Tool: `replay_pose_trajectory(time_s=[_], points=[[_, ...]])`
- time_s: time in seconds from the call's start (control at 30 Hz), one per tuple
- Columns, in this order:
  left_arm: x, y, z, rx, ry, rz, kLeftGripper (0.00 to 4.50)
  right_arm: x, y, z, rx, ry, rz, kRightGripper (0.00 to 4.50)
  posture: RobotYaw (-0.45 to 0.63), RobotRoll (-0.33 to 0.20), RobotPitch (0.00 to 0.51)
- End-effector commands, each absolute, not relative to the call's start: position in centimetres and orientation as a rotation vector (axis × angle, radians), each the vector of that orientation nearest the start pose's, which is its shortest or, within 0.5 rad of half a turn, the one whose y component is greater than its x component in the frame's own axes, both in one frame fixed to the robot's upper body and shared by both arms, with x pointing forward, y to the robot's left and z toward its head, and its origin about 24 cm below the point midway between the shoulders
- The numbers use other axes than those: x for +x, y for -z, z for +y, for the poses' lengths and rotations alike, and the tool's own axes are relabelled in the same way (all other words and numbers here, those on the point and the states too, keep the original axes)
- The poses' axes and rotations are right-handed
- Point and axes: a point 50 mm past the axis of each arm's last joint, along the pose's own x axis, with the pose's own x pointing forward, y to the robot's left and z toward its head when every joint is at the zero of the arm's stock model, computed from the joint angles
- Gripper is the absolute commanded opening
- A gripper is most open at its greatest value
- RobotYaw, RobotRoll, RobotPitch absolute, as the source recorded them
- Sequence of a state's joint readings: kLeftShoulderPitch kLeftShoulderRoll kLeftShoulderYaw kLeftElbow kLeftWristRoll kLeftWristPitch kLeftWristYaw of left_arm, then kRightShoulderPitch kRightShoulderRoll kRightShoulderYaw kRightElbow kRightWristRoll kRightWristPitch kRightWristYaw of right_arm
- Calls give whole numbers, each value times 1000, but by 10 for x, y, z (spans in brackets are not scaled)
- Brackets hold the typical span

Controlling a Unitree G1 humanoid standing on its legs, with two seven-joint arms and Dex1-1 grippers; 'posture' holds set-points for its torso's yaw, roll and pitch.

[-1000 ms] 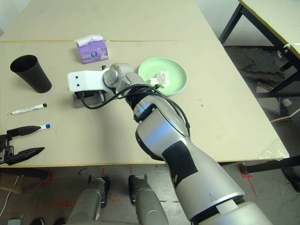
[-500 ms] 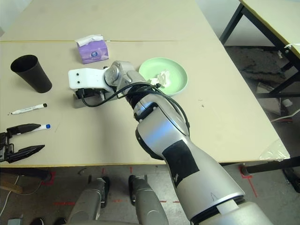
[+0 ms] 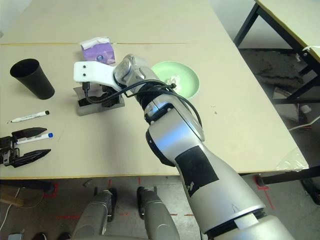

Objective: Organize and tidy the items on the table.

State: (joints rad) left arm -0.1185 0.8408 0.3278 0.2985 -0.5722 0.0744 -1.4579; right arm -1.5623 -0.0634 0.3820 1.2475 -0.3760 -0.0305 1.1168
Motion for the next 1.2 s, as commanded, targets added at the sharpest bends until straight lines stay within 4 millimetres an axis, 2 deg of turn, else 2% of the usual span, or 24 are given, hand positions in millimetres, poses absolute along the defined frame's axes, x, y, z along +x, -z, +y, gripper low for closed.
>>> replay_pose_trajectory(time_s=[0.03,0.13,0.27,0.4,0.5,0.57,0.6,0.7,0.8,0.87,0.97,1.2], points=[[229,-125,324,142,1026,116,4500,380,-271,-3,-1028,-1339,151,4450,20,0,229],[231,-125,324,138,1013,105,4500,378,-285,-26,-924,-1370,143,4450,16,0,227],[231,-125,326,132,984,92,4500,365,-292,-74,-683,-1335,101,4450,17,0,226],[231,-125,328,130,968,89,4500,343,-280,-119,-513,-1223,68,4450,5,0,232],[232,-126,330,129,956,89,4500,326,-268,-151,-301,-1114,10,4450,-2,0,234],[234,-127,331,123,938,81,4500,310,-253,-171,-302,-1041,32,4450,-14,0,236],[234,-128,331,121,931,78,4500,304,-248,-175,-313,-1024,49,4450,-17,0,236],[238,-129,332,107,905,66,4500,278,-229,-186,-193,-1063,55,4450,-36,0,236],[242,-128,331,101,886,69,4500,264,-202,-198,-220,-1039,26,4450,-48,0,235],[244,-128,330,99,883,71,4500,260,-188,-205,-235,-1032,2,4450,-52,0,235],[245,-128,330,97,886,76,4500,254,-169,-213,-139,-1076,-55,4450,-54,0,232],[247,-133,336,100,880,81,4500,261,-152,-236,-181,-1133,-99,4450,-41,0,224]])
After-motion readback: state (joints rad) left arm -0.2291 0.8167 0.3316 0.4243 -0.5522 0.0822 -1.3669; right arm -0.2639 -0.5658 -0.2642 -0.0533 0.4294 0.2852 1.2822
